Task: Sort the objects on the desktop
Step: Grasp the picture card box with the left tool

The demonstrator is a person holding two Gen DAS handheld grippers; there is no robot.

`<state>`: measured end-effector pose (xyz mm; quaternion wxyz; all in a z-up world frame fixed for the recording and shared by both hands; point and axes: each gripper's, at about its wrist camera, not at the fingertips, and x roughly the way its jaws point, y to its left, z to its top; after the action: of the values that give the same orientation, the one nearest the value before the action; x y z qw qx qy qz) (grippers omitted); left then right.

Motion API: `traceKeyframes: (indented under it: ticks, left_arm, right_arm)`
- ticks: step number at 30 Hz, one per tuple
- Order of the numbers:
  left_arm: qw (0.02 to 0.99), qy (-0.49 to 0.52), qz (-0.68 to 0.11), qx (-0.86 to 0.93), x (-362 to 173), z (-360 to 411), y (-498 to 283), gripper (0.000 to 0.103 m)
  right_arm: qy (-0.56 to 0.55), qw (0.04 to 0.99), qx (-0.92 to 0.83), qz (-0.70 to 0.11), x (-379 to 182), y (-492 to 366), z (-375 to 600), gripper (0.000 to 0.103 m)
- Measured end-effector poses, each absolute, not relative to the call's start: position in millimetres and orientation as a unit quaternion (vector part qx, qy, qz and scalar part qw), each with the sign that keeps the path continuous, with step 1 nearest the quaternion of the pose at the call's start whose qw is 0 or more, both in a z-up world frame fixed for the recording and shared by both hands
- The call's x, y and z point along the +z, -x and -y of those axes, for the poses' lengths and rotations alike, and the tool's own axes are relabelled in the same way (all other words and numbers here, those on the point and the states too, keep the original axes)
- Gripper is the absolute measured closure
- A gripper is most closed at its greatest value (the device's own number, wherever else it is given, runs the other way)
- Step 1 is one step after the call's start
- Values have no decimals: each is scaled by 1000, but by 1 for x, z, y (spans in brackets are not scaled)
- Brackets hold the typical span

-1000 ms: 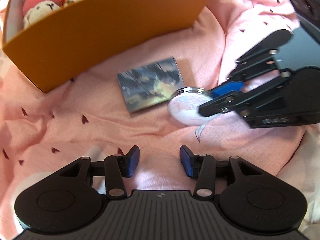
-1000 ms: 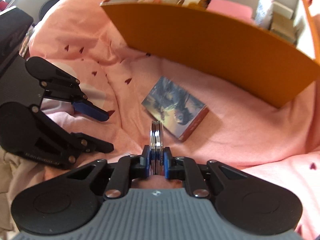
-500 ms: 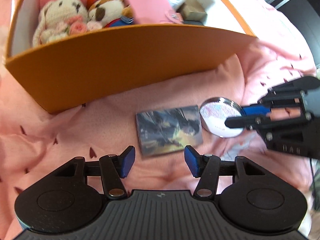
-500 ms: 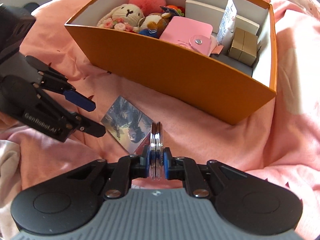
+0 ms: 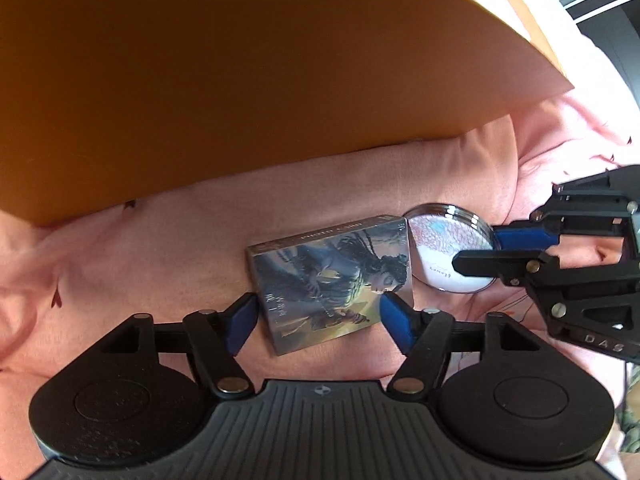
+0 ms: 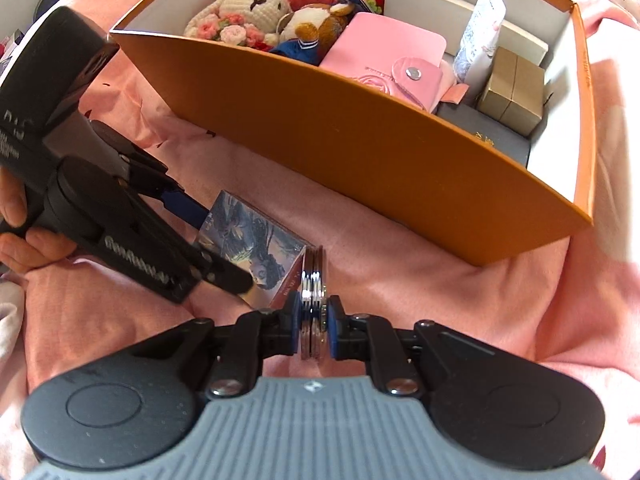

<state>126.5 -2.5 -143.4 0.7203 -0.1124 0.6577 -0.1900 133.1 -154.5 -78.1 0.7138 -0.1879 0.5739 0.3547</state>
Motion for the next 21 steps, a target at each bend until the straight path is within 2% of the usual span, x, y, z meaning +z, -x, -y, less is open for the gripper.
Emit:
traceKeyframes:
  ticks: [3, 8, 11, 16, 21]
  left_arm:
    - [725, 99, -656, -185, -141, 7, -124, 26]
    - [735, 70, -652, -174, -125, 10, -116, 47]
    - [742, 54, -645, -175, -114, 12, -108, 55]
    - [749, 47, -629, -201, -100, 10, -98, 63]
    - [747, 65, -621, -230, -96, 7, -91, 64]
  right_arm:
    - [184, 713, 354, -576, -81, -137, 155, 88]
    - [180, 713, 353, -578, -84, -138, 154, 88]
    - [176, 714, 354, -578, -84, -139, 155, 87]
    - [174, 717, 351, -576, -85, -140, 157, 86]
    - [177, 719, 351, -573, -84, -139, 157, 85]
